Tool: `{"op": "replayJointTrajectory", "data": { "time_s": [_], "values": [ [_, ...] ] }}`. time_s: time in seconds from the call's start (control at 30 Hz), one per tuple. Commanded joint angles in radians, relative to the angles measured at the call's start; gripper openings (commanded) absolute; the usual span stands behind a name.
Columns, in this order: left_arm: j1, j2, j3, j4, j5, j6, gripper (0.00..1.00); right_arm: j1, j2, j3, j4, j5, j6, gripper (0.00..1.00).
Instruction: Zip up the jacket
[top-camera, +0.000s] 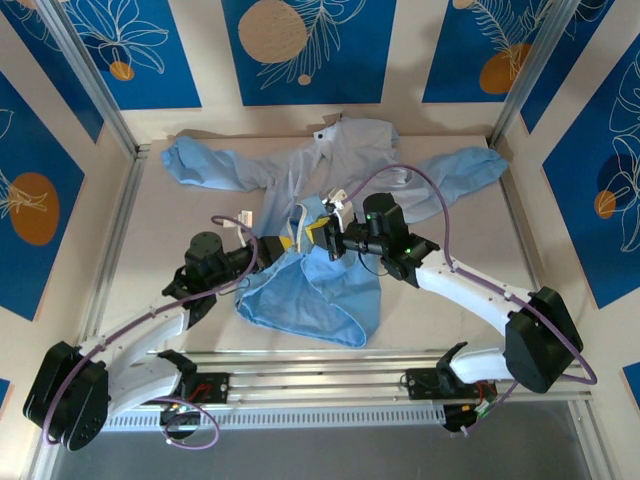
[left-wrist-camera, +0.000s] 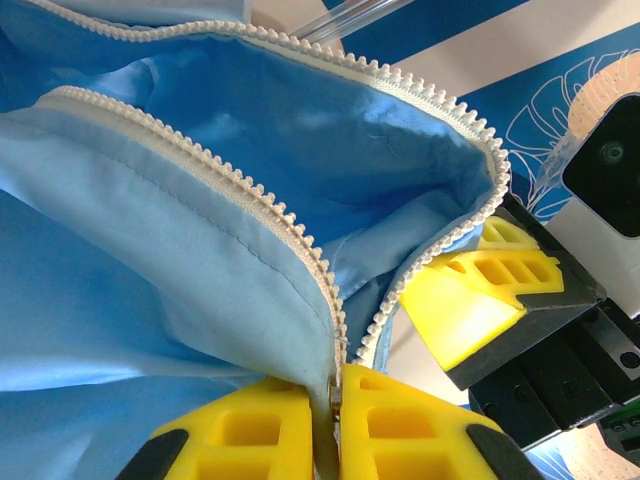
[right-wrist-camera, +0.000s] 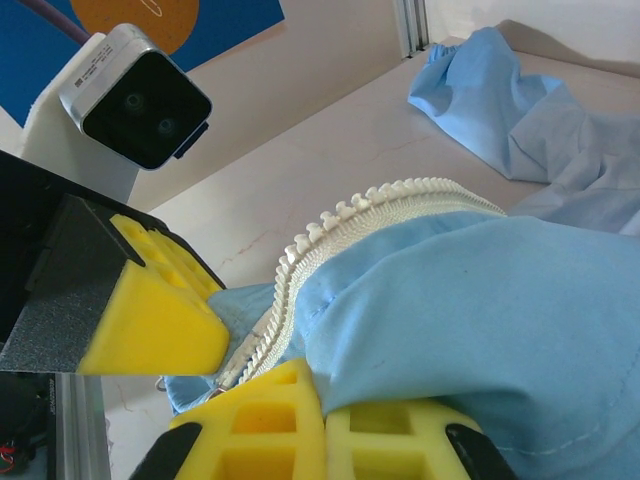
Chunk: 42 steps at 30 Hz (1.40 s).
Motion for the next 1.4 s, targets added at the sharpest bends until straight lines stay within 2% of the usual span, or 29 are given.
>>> {"op": "replayJointTrajectory", "data": {
  "time_s": [0.0,0.33,0.8,1.23,1.37],
  "values": [
    [0.016,0.002,0.039,0.007,0.03,0.002,0.0,0.002,-0.006,0.005,0.051,-0.032,-0.009,0.0],
    [0.049,0.005,0.044,0.032,0.068,-0.008,0.0,0.001,-0.001,0.01,0.04,-0.045,-0.012,0.0],
    [0.047,0.007,0.023,0.078,0.104,-0.034,0.0,0.001,0.022,0.032,0.052,-0.052,-0.009,0.0],
    [0.056,-0.009,0.004,0.024,0.087,-0.019,0.0,0.0,0.023,0.033,0.057,-0.064,-0.006,0.0],
    [0.057,0.003,-0.001,0.01,0.096,-0.011,0.0,-0.003,0.035,0.055,-0.02,-0.028,0.004,0.0]
  ]
}}
